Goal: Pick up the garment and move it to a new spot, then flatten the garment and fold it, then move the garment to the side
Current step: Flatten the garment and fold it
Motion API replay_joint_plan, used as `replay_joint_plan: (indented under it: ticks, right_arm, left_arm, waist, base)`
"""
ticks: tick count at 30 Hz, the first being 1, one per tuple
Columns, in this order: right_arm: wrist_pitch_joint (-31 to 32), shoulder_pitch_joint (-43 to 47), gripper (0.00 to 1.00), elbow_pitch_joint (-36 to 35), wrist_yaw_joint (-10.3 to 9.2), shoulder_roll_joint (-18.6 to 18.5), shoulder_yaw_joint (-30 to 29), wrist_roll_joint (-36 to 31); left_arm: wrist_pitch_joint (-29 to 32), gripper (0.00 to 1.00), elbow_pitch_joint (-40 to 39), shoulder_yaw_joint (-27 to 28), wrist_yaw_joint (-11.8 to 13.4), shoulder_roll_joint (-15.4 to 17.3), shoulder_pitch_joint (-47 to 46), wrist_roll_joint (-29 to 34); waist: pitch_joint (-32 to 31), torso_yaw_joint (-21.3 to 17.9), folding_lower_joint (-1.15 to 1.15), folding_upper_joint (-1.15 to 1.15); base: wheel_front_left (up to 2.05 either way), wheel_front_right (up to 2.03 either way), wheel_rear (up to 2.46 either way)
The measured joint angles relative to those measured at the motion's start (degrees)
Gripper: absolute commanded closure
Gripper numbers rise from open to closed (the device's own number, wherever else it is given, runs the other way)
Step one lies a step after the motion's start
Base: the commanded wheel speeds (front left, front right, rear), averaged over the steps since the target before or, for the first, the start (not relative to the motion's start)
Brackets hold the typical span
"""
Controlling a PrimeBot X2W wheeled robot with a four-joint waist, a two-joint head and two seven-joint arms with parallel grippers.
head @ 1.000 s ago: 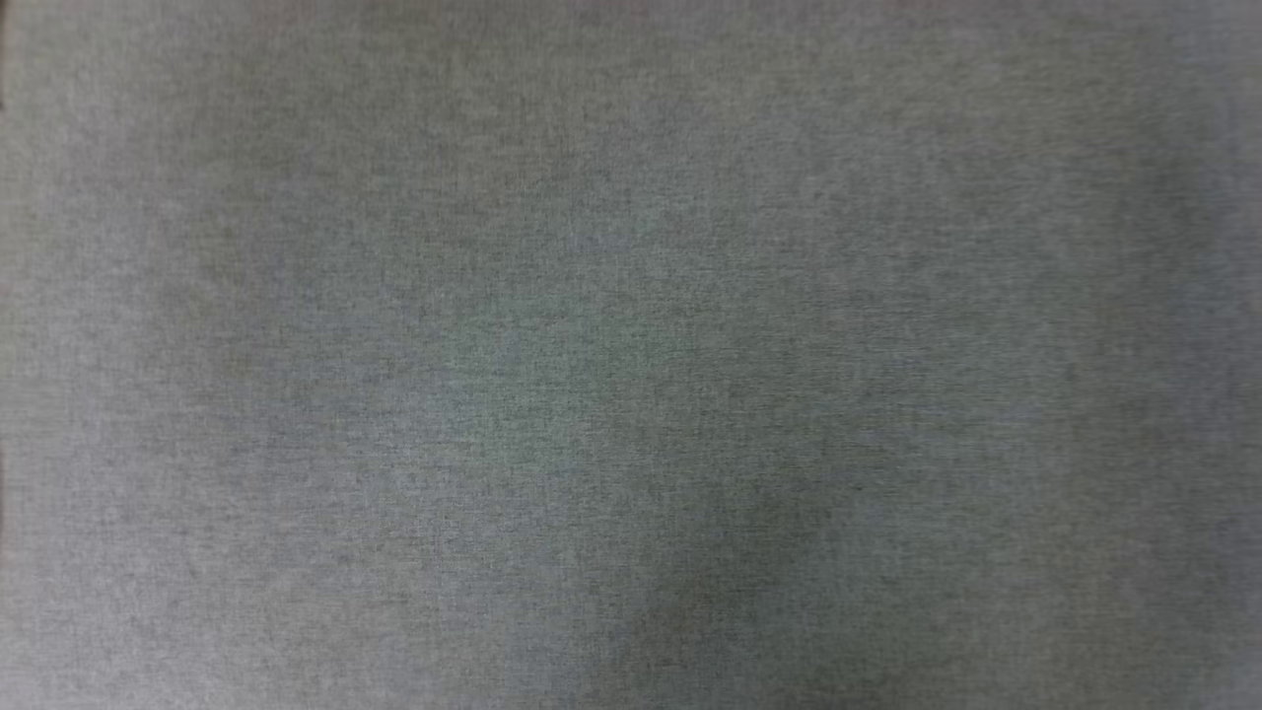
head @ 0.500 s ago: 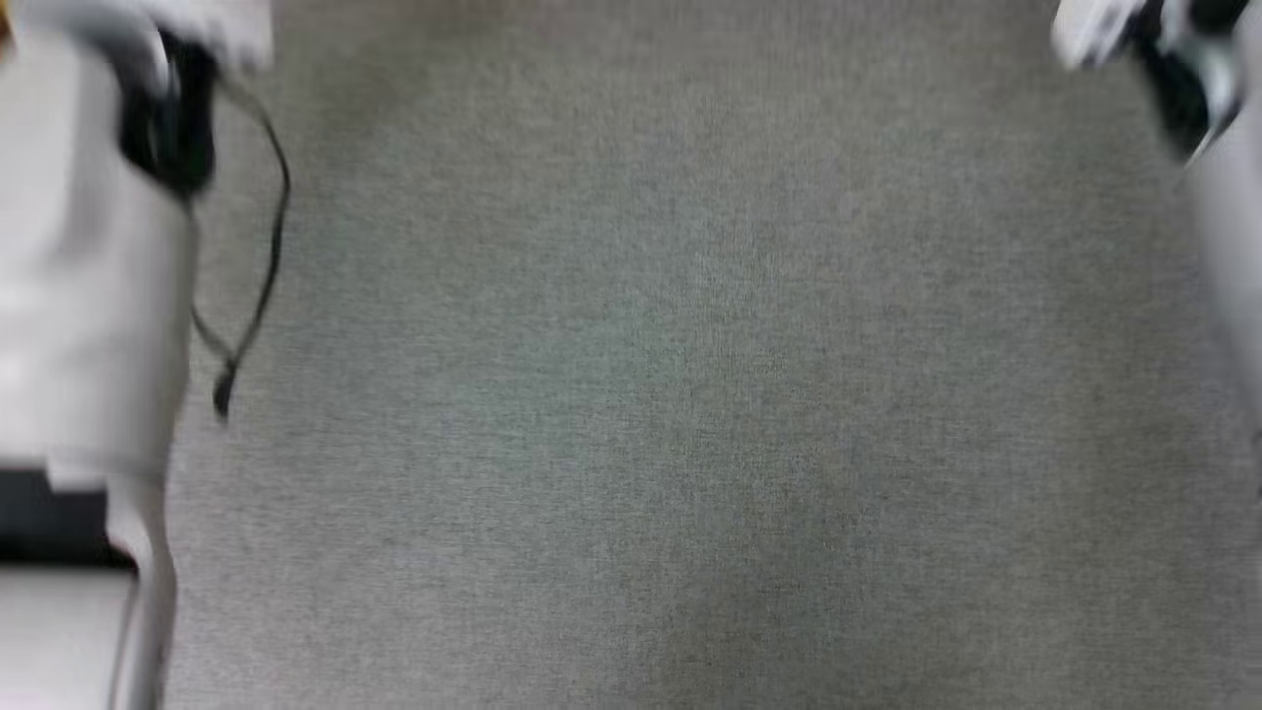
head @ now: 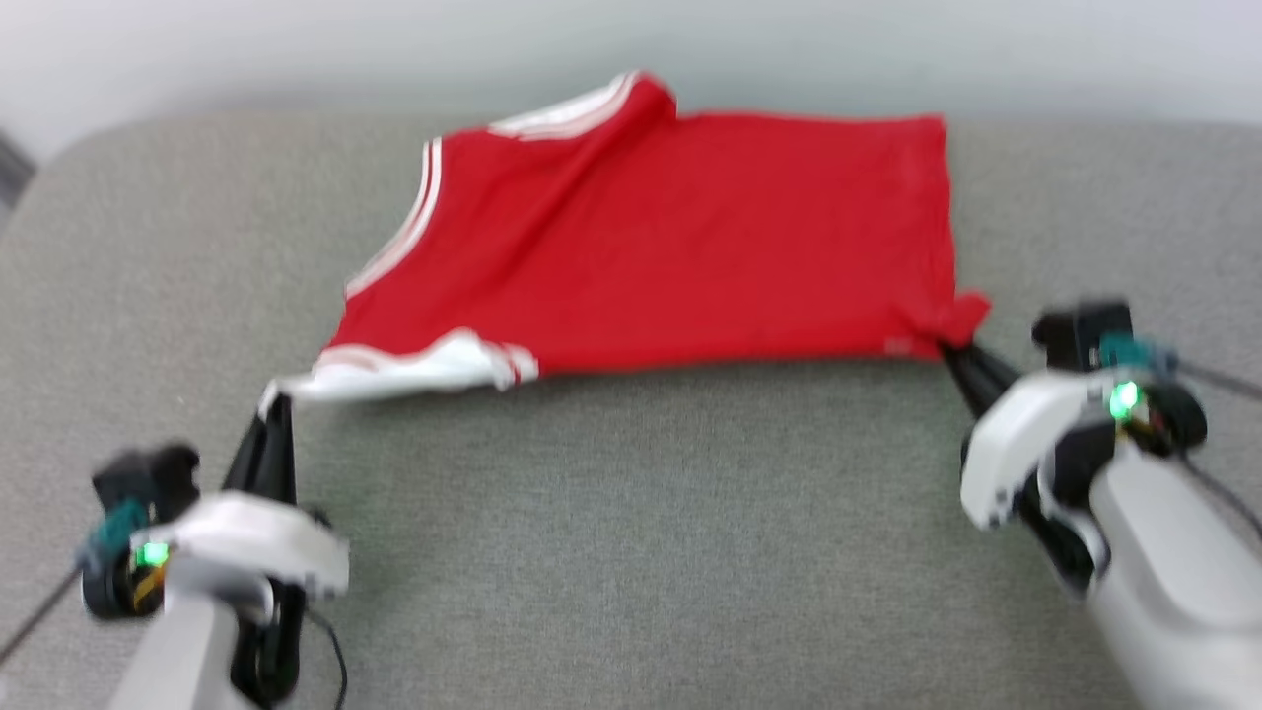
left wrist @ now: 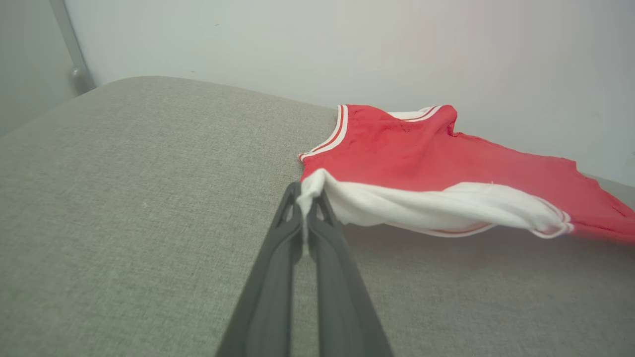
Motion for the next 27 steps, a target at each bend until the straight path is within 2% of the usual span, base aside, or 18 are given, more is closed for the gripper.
replay_joint_plan:
  ticks: [6, 11, 15, 18, 21, 27]
  right_arm:
    - [4.1, 14.6, 1.0, -12.5, 0.01, -2.0, -5.3, 0.1]
    - [10.2, 26.5, 1.0, -24.6, 0.01, -1.0, -12.1, -1.9]
    - [16.3, 34.1, 1.0, -33.9, 0.01, 0.7, -16.9, -4.0]
    - [21.0, 36.7, 1.0, -38.8, 0.0, 2.2, -19.3, -4.9]
    - [25.8, 37.1, 1.0, -40.9, 0.0, 3.0, -20.0, -5.5]
    - [31.5, 32.4, 1.0, -38.8, -0.01, 3.3, -19.3, -6.5]
  left_arm:
    - [5.2, 1.0, -17.3, 1.0, 6.6, 0.5, 16.0, -0.6]
    - [10.0, 1.0, -32.1, 1.8, 11.7, 1.7, 26.3, -0.5]
    - [14.0, 1.0, -40.4, 2.1, 14.8, 2.8, 31.9, -0.4]
    - [15.7, 1.0, -44.3, 2.0, 15.4, 3.4, 32.7, -0.2]
    - [17.3, 1.0, -44.6, 1.4, 15.3, 3.8, 31.8, -0.4]
    - [19.2, 1.0, -38.1, -0.9, 12.0, 3.8, 23.2, -1.9]
  waist:
    - [-5.5, -0.5, -0.01, 0.0]
    - [-8.5, -1.0, -0.01, 0.0]
    - [-9.8, -1.2, -0.01, 0.0]
    - [-9.6, -1.1, -0.01, 0.0]
    - [-9.0, -1.2, -0.01, 0.0]
    - [-6.7, -1.4, 0.0, 0.0]
  base:
    - [0.0, 0.0, 0.0]
    - [0.0, 0.0, 0.0]
    - [0.0, 0.0, 0.0]
    - [0.0, 0.0, 0.0]
    - [0.0, 0.0, 0.0]
    - [0.0, 0.0, 0.0]
